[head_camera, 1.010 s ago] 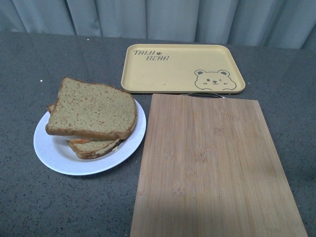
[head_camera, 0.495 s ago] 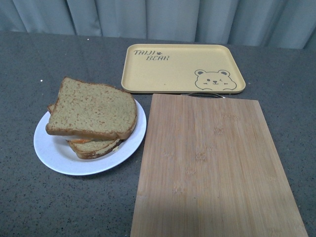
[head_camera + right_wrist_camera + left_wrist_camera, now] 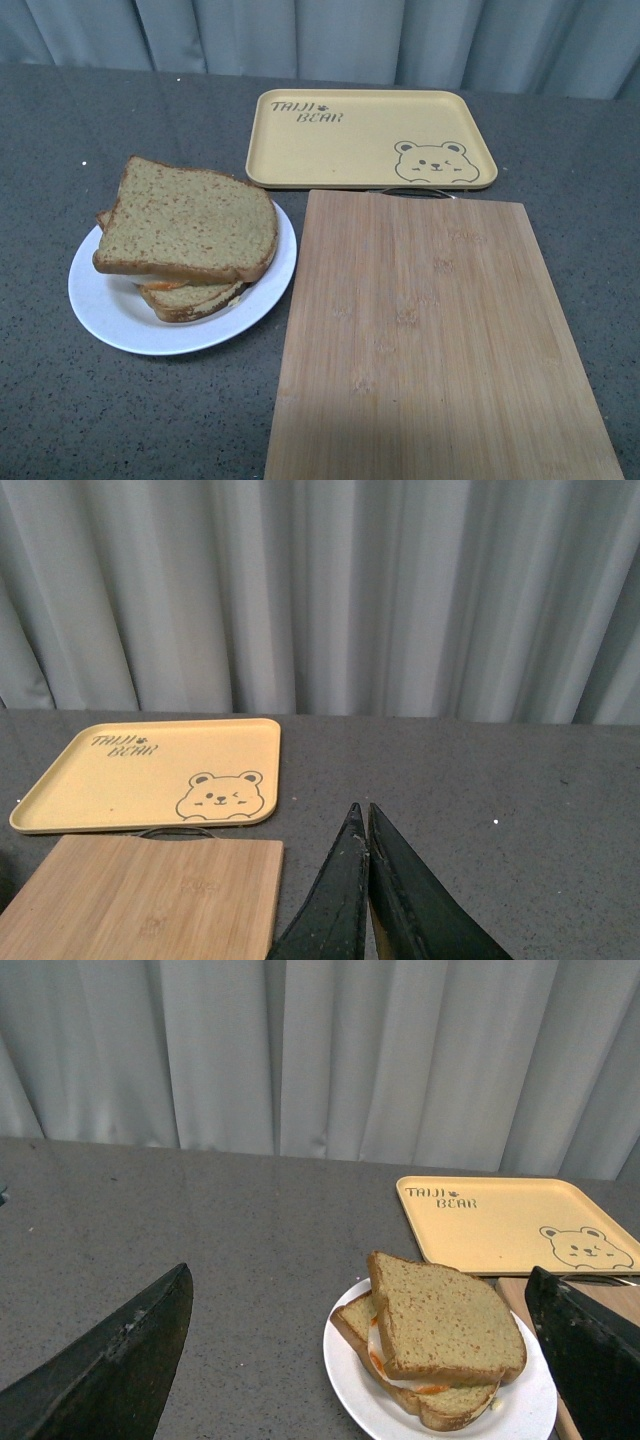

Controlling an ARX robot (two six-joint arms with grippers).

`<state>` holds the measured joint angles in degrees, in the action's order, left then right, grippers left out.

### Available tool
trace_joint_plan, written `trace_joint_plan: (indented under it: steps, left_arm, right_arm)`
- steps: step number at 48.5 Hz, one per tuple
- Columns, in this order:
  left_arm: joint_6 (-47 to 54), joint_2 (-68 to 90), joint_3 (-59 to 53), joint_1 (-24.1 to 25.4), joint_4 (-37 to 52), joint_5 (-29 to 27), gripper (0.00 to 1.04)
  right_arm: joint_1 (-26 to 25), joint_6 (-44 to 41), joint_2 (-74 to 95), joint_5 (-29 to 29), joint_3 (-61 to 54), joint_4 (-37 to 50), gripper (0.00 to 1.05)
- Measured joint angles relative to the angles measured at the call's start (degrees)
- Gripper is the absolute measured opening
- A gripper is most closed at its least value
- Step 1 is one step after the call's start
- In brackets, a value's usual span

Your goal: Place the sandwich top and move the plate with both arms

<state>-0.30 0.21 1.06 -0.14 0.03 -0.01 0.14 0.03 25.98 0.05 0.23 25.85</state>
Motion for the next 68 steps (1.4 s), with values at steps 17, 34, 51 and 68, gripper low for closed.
trace_joint_plan:
  steps: [17,34,51,68]
  left_arm:
    - [0.0,0.0,0.0,0.0,0.0,0.0,0.98]
    - [0.0,0.0,0.0,0.0,0.0,0.0,0.98]
    - [0.0,-0.02,0.0,0.0,0.0,0.0,0.98]
    - [0.0,-0.02,0.0,0.0,0.0,0.0,0.98]
  right_arm:
    - [0.0,0.0,-9.16,0.0,0.0,-8.85,0.01]
    - [0.0,0.0,-15.45,-0.02,0.0,-15.08,0.01]
    - [0.0,-0.07,-25.68,-0.17,0.02,-25.75,0.06]
    - [0.0,-0.07,-25.73,-0.17,0.02,-25.75,0.63]
